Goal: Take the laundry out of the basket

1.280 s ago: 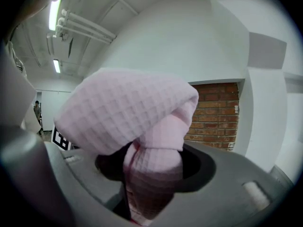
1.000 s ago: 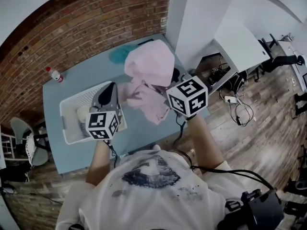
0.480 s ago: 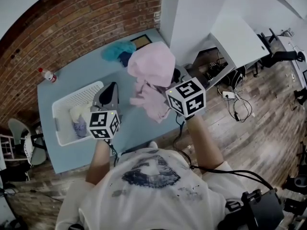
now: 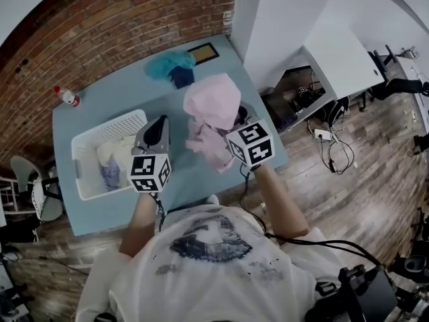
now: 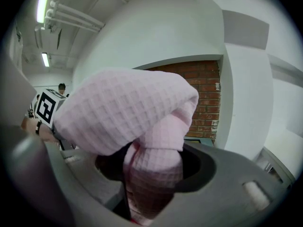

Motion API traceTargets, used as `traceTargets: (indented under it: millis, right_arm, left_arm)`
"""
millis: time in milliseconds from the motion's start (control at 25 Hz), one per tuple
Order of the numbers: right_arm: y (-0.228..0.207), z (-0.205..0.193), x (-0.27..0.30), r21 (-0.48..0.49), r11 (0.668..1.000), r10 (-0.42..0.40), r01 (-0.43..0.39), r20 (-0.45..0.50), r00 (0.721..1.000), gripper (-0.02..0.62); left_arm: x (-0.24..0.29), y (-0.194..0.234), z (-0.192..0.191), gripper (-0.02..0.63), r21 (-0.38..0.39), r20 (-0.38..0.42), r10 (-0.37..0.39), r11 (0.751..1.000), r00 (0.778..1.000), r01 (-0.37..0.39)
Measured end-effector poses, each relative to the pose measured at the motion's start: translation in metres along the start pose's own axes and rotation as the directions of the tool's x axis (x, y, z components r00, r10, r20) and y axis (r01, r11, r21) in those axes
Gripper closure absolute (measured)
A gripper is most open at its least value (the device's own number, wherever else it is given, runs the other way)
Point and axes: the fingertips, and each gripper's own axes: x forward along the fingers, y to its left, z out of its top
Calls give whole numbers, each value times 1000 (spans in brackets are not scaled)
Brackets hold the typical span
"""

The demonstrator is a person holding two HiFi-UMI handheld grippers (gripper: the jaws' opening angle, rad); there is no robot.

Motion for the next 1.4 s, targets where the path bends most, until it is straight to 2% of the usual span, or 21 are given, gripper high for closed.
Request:
traceTargets:
  millis: [160, 280, 640, 960, 1400]
  right_arm:
    - [-6, -33, 19, -11, 1000, -3, 2, -33, 999, 356]
    - [-9, -56, 34, 22, 1000, 9, -8, -54, 998, 356]
    - [-4, -90, 75, 98, 993, 77, -71, -52, 996, 353]
    - [9, -143, 105, 158, 983, 115, -93, -143, 983, 345]
    - [5, -157, 116, 178, 982, 94, -66, -154, 984, 327]
  left_arm:
    - [6, -2, -7, 614, -6, -13, 4, 1000, 1000, -4]
    - [10, -2, -12, 614, -9, -21, 7, 1000, 1000, -7]
    - [20, 4, -24, 614, -20, -56, 24, 999, 998, -25]
    - [16, 13, -26, 614, -19, -73, 38, 999, 997, -40]
    - [14, 19, -34, 615, -22, -93, 50, 998, 994, -52]
